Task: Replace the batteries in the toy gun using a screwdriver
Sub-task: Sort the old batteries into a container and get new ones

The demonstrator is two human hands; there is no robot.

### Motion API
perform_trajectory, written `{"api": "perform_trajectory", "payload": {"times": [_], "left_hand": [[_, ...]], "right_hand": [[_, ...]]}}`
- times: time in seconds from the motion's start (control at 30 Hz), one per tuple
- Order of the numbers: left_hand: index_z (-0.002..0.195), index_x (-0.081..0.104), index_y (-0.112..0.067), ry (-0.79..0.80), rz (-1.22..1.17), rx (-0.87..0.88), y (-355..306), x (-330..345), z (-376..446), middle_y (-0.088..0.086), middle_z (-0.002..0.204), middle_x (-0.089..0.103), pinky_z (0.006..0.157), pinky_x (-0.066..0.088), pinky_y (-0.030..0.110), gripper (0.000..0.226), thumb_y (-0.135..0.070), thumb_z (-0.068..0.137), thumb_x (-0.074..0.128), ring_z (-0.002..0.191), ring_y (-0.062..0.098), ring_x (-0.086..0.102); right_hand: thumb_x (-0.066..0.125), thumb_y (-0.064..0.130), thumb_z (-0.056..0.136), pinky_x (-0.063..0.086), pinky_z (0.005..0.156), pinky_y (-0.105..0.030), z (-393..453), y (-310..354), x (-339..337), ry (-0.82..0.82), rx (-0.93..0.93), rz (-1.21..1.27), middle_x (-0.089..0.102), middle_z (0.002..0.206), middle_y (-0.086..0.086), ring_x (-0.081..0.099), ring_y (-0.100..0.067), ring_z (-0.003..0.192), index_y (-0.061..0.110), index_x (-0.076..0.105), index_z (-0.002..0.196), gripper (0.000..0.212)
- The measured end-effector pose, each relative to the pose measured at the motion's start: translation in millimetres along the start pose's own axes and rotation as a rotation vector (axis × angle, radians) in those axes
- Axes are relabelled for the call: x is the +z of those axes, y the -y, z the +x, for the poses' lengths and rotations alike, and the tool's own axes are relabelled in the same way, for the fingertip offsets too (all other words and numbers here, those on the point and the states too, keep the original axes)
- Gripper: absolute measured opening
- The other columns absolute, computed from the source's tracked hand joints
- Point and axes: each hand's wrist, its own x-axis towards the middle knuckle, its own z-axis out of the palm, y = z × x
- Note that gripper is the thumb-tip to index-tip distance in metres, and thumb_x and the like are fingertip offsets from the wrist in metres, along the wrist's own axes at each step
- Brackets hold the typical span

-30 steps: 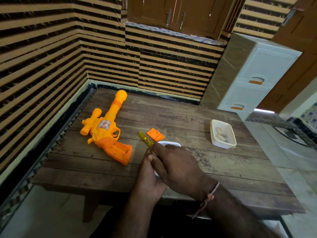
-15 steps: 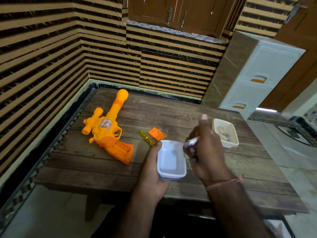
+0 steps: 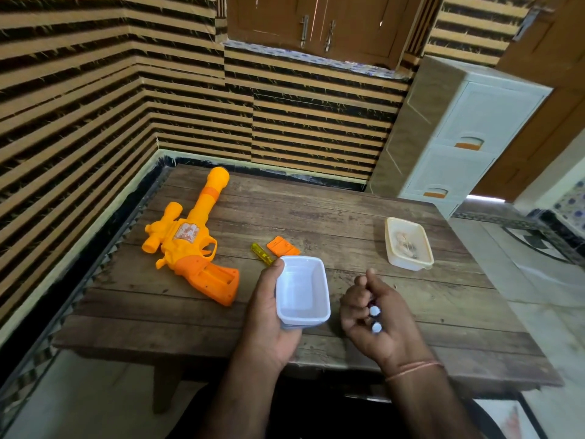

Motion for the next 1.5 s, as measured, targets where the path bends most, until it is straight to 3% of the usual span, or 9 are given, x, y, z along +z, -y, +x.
{"api": "perform_trajectory", "payload": {"times": [0.17, 0.27, 0.4, 0.57, 0.7, 1.0, 1.27, 1.37, 1.5], "left_hand": [[0.131, 0.054, -0.002, -0.015, 0.045, 0.058, -2.3, -1.9, 5.1, 0.019, 0.107, 0.064, 0.063, 0.056, 0.036, 0.066, -0.044, 0.082, 0.067, 0.083, 0.027, 0.068], [0.135, 0.051, -0.002, -0.022, 0.072, 0.087, -0.3, 0.3, 5.9, 0.023, 0.116, 0.061, 0.070, 0.057, 0.042, 0.083, -0.051, 0.072, 0.074, 0.094, 0.032, 0.066], [0.129, 0.060, -0.006, 0.012, 0.139, 0.105, 5.0, 4.7, 5.8, 0.024, 0.117, 0.064, 0.078, 0.055, 0.045, 0.071, -0.057, 0.081, 0.069, 0.098, 0.034, 0.065], [0.118, 0.065, 0.002, -0.086, 0.236, 0.126, 13.7, 13.5, 9.9, 0.029, 0.115, 0.067, 0.084, 0.051, 0.048, 0.034, -0.022, 0.099, 0.051, 0.100, 0.043, 0.063], [0.087, 0.065, -0.003, -0.277, 0.429, 0.195, 8.4, 33.0, 25.9, 0.015, 0.084, 0.068, 0.057, 0.058, 0.028, 0.020, 0.006, 0.096, 0.049, 0.072, 0.025, 0.068], [0.136, 0.051, -0.009, -0.328, 0.655, 0.128, -6.7, 78.8, 117.6, 0.010, 0.096, 0.068, 0.070, 0.060, 0.032, 0.043, 0.006, 0.095, 0.047, 0.087, 0.021, 0.070], [0.116, 0.063, -0.007, -0.311, 1.170, 0.222, -3.0, 75.7, 149.3, 0.012, 0.108, 0.068, 0.073, 0.051, 0.034, 0.028, -0.007, 0.093, 0.048, 0.095, 0.029, 0.064], [0.124, 0.062, -0.005, -0.297, 1.354, 0.316, -13.6, 71.7, 140.1, 0.013, 0.116, 0.066, 0.074, 0.048, 0.032, 0.035, -0.012, 0.092, 0.051, 0.102, 0.032, 0.063], [0.138, 0.052, -0.005, -0.261, 1.404, 0.405, -26.4, 72.3, 113.2, 0.006, 0.130, 0.059, 0.084, 0.047, 0.034, 0.042, -0.009, 0.096, 0.049, 0.116, 0.028, 0.056]], "right_hand": [[0.050, 0.043, 0.098, 0.023, 0.037, -0.017, -29.7, -11.0, 15.9, -0.067, -0.359, -1.148, 0.042, 0.043, -0.008, 0.035, -0.014, 0.031, 0.007, 0.064, 0.079, 0.043], [0.060, 0.038, 0.093, 0.033, 0.042, -0.022, -30.6, -17.2, 18.3, -0.084, -0.556, -1.448, 0.046, 0.040, 0.000, 0.041, -0.013, 0.034, 0.012, 0.055, 0.059, 0.044], [0.063, 0.027, 0.084, 0.035, 0.051, -0.030, -21.3, -20.8, 16.1, -0.301, -0.753, -1.698, 0.052, 0.051, 0.002, 0.049, -0.018, 0.052, 0.009, 0.054, 0.059, 0.032], [0.061, 0.023, 0.083, 0.030, 0.047, -0.028, -13.9, 1.8, 11.2, -0.375, -0.837, -1.634, 0.052, 0.052, 0.003, 0.049, -0.016, 0.050, 0.009, 0.056, 0.061, 0.027], [0.060, 0.026, 0.085, 0.042, 0.056, -0.027, 11.0, 39.8, -2.4, -0.508, -0.827, -1.613, 0.066, 0.065, -0.008, 0.061, -0.027, 0.062, 0.006, 0.064, 0.070, 0.026], [0.055, 0.025, 0.090, 0.055, 0.079, -0.038, 77.7, 87.2, 2.7, -0.615, -0.619, -1.674, 0.067, 0.105, -0.014, 0.065, -0.033, 0.093, 0.006, 0.062, 0.104, 0.025], [0.052, 0.037, 0.091, 0.047, 0.073, -0.033, 87.9, 89.3, -6.8, -0.642, -0.716, -1.746, 0.068, 0.098, -0.015, 0.064, -0.034, 0.091, 0.009, 0.063, 0.096, 0.031], [0.049, 0.030, 0.091, 0.051, 0.060, -0.038, 73.2, 91.0, -9.2, -0.590, -0.810, -1.464, 0.066, 0.075, -0.014, 0.062, -0.033, 0.068, 0.006, 0.061, 0.082, 0.028], [0.045, 0.016, 0.088, 0.022, 0.036, -0.013, 42.6, 79.5, -4.3, -0.280, -0.230, -0.491, 0.044, 0.044, -0.006, 0.031, -0.012, 0.030, 0.009, 0.046, 0.060, 0.029]]}}
